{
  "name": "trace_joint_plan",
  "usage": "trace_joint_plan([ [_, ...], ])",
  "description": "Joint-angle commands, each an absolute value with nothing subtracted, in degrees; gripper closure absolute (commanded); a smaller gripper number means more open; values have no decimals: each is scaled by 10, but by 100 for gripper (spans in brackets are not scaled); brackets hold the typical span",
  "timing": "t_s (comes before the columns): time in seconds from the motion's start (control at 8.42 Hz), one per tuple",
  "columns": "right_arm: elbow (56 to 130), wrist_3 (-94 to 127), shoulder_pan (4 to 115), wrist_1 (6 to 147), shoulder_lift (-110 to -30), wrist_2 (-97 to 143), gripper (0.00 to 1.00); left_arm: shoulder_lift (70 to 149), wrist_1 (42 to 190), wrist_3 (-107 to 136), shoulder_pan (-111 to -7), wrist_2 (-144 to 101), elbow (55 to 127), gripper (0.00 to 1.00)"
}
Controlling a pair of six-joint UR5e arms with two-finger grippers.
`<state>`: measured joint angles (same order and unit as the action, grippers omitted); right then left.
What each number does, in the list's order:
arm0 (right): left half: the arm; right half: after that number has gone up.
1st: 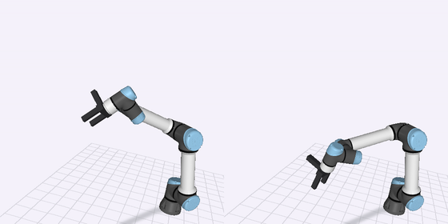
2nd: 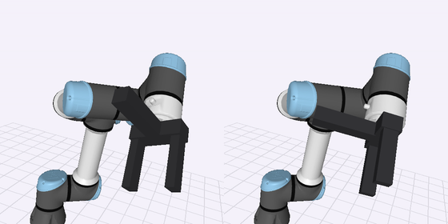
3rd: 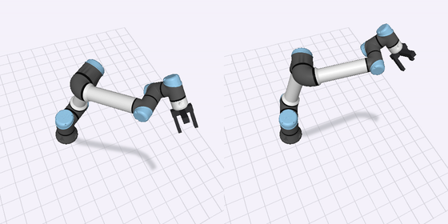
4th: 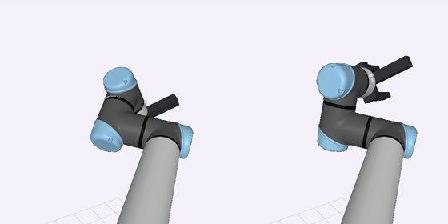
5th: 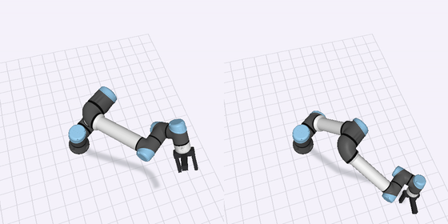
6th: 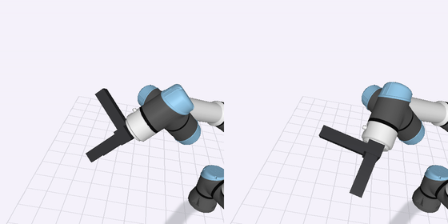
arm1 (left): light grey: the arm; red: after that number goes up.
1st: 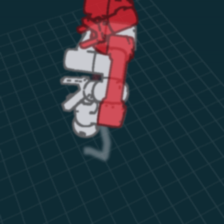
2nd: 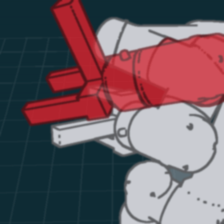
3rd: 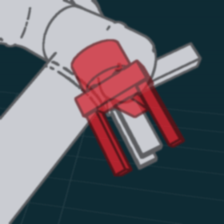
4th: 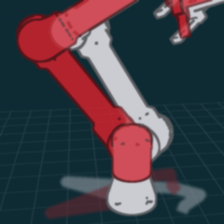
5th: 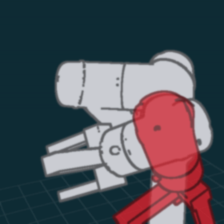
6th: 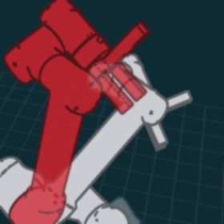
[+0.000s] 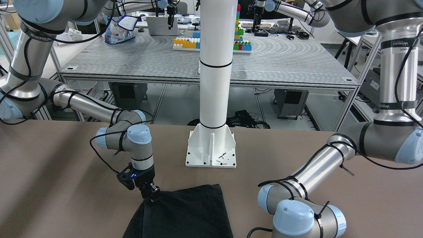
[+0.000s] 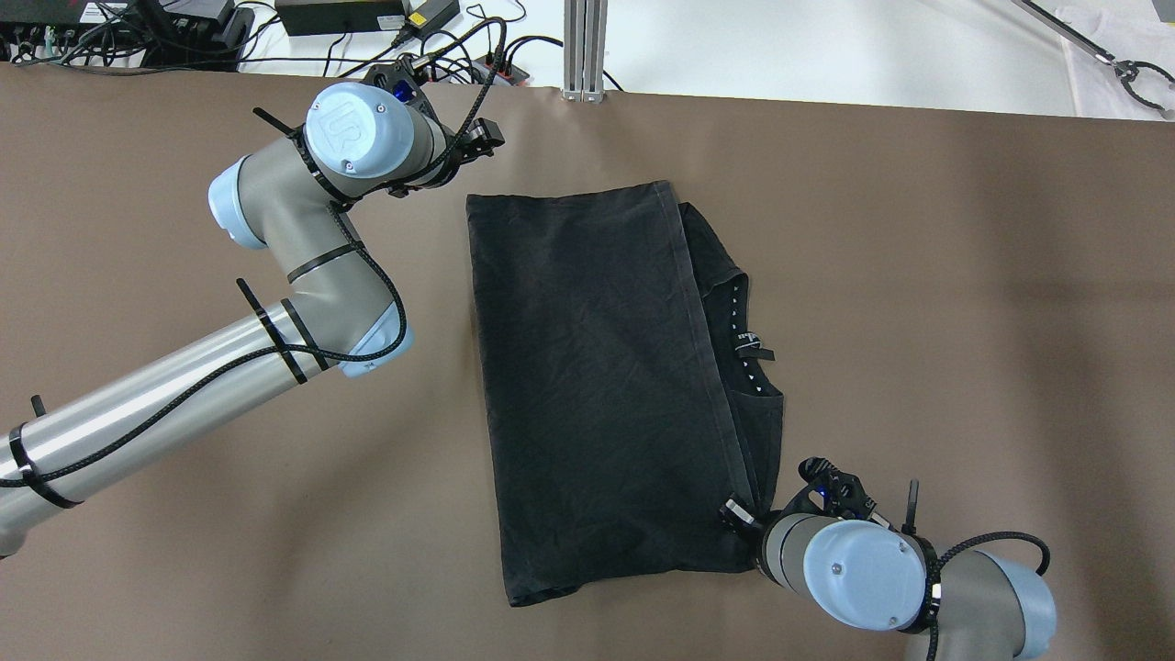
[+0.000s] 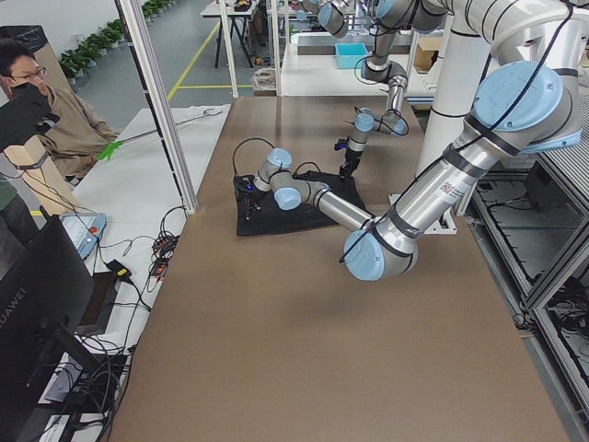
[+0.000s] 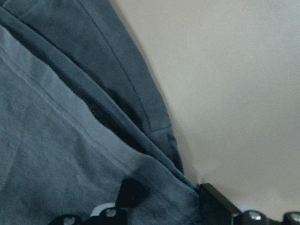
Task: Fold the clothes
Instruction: 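Move the right gripper back to the shirt's near corner, then bring the left gripper to the shirt's near corner while the right gripper waits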
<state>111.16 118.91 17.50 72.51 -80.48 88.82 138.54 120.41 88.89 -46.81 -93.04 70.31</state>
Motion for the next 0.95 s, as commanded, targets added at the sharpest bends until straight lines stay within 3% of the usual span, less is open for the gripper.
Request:
trace_joint_plan([
  [0.0, 1117, 1190, 178, 724, -804, 889, 99, 1385, 1204, 896, -461, -920, 703, 0],
  [0.47, 1165, 1209, 168, 777, -796, 889, 100, 1367, 1181, 899, -453, -913, 744, 0],
  [0.83, 1188, 1300, 111, 784, -790, 884, 100, 1234, 1140, 919, -402, -915, 930, 0],
])
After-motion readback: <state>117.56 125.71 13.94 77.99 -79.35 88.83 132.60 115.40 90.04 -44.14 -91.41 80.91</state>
